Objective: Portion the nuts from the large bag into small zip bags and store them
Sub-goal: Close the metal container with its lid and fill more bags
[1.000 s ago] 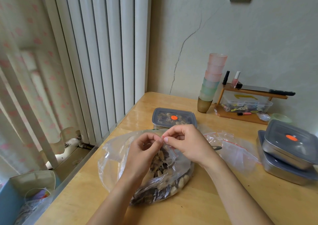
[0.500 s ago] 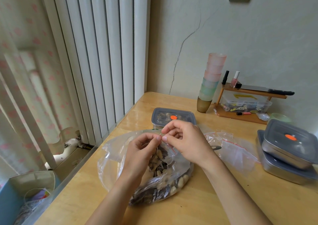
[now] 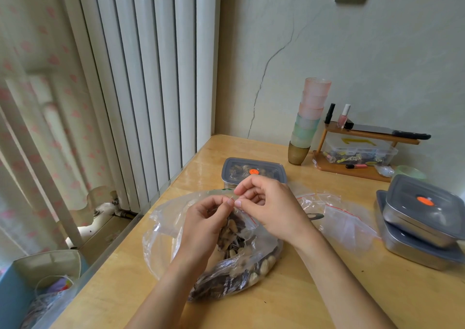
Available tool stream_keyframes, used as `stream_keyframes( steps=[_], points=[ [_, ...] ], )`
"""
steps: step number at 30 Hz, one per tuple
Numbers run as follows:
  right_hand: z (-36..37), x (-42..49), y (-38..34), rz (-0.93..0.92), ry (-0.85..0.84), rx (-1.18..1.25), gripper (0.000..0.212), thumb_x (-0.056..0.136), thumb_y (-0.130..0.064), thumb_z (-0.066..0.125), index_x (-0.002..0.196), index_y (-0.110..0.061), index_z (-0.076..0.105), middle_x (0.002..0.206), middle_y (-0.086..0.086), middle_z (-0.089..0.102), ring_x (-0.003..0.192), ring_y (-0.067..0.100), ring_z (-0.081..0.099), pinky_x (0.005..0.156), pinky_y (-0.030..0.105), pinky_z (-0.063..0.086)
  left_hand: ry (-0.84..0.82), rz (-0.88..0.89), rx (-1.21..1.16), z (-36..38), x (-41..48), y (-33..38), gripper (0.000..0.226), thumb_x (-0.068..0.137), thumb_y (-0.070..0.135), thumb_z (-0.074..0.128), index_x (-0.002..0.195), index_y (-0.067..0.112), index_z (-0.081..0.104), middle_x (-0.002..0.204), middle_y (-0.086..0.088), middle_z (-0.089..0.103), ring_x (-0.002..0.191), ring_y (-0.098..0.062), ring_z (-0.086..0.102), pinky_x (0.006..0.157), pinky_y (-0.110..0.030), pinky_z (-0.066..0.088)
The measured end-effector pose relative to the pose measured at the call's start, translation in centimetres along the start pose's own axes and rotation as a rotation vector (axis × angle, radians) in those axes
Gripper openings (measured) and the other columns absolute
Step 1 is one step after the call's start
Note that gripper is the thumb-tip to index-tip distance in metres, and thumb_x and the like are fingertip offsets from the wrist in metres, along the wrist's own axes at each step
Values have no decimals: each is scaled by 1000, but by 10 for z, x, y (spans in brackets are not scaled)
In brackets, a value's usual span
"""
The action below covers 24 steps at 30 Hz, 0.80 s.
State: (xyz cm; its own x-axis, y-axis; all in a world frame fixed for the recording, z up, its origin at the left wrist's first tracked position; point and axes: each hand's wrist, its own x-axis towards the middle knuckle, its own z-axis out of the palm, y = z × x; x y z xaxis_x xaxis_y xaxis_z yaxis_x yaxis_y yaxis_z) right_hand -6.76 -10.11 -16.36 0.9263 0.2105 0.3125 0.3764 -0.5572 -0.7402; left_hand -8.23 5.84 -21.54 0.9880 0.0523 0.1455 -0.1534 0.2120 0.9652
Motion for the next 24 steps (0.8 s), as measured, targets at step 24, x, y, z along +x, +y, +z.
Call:
stream_keyframes(
  steps=[24],
  points=[
    [-5, 1, 5, 83, -43, -73, 9, 90, -25, 76, 82, -23, 77, 76, -9, 75, 73, 6, 69, 73, 28, 58, -80, 34, -5, 0, 2, -4, 16, 97, 15, 68, 95, -2, 71, 82, -6, 72, 75, -14, 65, 63, -21, 51]
  ],
)
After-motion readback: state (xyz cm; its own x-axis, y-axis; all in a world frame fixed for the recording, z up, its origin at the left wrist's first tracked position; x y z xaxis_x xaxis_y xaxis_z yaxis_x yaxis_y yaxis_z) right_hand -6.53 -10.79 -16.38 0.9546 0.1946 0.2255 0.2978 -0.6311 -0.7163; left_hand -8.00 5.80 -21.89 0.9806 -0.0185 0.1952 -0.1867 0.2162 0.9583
